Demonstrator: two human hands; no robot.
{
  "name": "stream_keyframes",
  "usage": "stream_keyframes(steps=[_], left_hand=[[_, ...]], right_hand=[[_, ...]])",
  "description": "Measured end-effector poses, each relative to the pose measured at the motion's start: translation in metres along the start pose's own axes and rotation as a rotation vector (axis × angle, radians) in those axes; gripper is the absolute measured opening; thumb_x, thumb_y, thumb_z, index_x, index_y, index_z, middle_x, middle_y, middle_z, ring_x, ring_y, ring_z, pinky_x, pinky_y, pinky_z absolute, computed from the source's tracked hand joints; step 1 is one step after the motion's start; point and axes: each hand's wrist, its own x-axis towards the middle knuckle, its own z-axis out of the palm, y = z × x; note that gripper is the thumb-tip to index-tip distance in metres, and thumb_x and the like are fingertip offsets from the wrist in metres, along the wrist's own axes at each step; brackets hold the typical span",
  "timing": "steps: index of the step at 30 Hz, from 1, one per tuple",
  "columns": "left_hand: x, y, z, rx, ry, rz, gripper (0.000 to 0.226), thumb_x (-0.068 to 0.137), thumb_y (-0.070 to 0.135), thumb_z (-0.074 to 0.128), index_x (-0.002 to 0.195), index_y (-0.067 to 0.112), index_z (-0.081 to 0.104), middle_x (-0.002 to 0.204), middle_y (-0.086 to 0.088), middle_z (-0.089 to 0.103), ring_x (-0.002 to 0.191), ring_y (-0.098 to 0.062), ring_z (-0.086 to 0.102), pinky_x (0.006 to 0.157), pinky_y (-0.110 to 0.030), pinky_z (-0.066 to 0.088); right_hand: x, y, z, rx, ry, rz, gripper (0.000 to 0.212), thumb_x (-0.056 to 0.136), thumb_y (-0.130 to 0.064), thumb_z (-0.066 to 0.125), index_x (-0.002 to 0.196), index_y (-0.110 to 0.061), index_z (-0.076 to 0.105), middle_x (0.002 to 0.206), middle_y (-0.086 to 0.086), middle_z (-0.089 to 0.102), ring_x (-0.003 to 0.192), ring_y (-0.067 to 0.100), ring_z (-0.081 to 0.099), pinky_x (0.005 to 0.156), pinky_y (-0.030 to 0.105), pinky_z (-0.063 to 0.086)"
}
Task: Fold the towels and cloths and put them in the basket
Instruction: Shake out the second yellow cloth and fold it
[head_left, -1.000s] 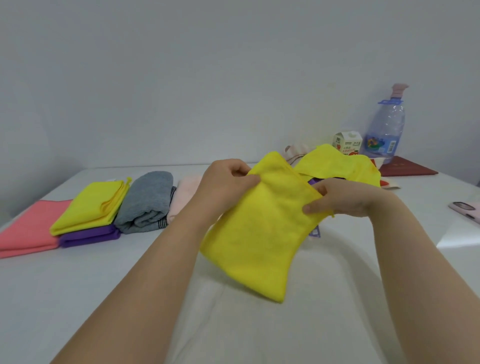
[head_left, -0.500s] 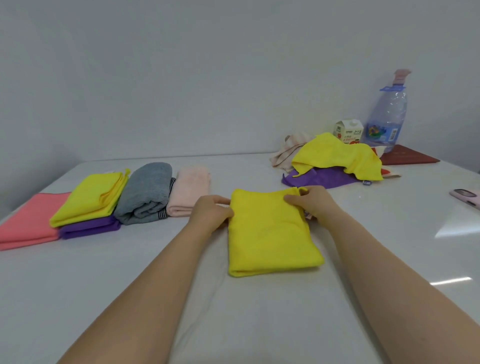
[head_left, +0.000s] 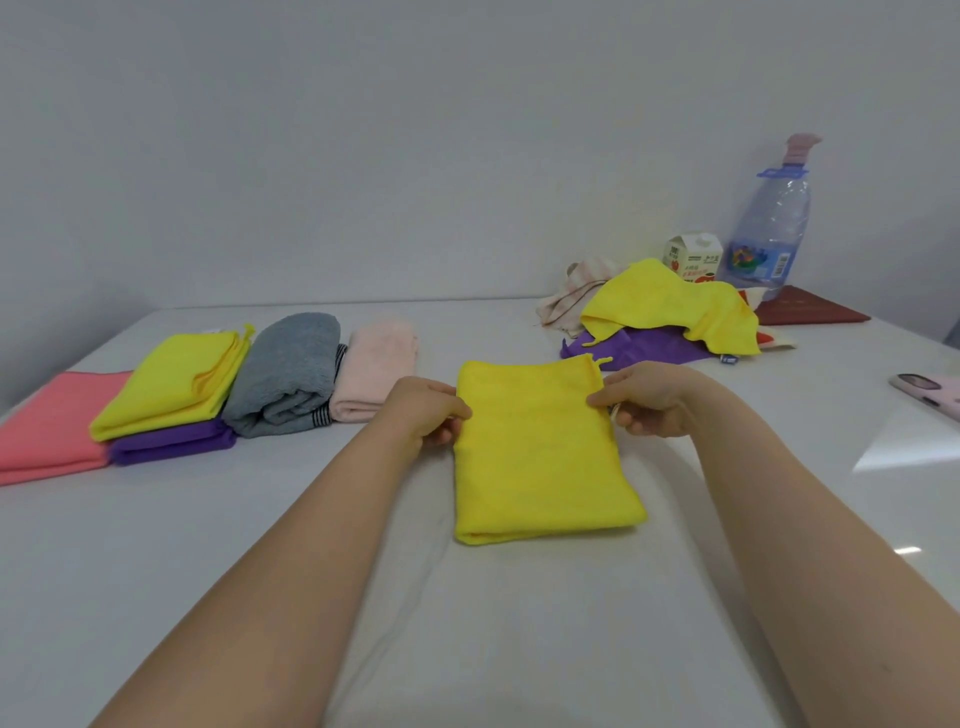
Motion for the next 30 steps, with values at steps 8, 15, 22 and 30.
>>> stream_keyframes(steps=[8, 15, 22, 30], left_hand=[[0.0, 0.005, 0.004, -0.132, 0.013, 0.062, 0.018, 0.088, -0.012, 0.05, 0.083, 0.005, 0.054, 0.077, -0.014, 0.06, 0.041, -0.014, 0.063, 0.042, -0.018, 0.051], [0.005, -0.001, 0.009, -0.188, 0.074, 0.197, 0.014, 0.089, -0.007, 0.05, 0.088, 0.006, 0.053, 0.078, -0.014, 0.066, 0.05, -0.009, 0.067, 0.056, -0.021, 0.056], [-0.008, -0.003, -0.002, -0.233, -0.077, 0.18, 0.019, 0.093, -0.003, 0.046, 0.08, 0.007, 0.056, 0.086, -0.012, 0.064, 0.062, -0.015, 0.069, 0.07, -0.027, 0.057], [-0.017, -0.006, -0.006, -0.063, -0.13, 0.105, 0.01, 0.088, 0.003, 0.061, 0.093, 0.012, 0.06, 0.099, -0.01, 0.059, 0.07, -0.017, 0.058, 0.054, -0.023, 0.056]], right_hand=[[-0.01, 0.002, 0.01, 0.236, -0.026, -0.105, 0.015, 0.092, -0.002, 0.055, 0.107, 0.0, 0.056, 0.094, 0.02, 0.066, 0.063, 0.019, 0.072, 0.056, 0.024, 0.059], [-0.011, 0.016, 0.021, 0.283, 0.153, -0.391, 0.009, 0.092, -0.002, 0.055, 0.097, -0.007, 0.06, 0.1, 0.014, 0.068, 0.086, 0.021, 0.071, 0.079, 0.03, 0.058], [-0.02, 0.033, 0.022, 0.214, 0.104, -0.494, 0.024, 0.09, 0.006, 0.052, 0.102, -0.012, 0.064, 0.104, 0.009, 0.068, 0.094, 0.022, 0.068, 0.086, 0.035, 0.053], [-0.03, 0.035, 0.023, -0.13, 0.2, -0.59, 0.027, 0.076, 0.014, 0.063, 0.073, -0.013, 0.065, 0.075, -0.001, 0.066, 0.067, 0.001, 0.061, 0.061, 0.015, 0.048]])
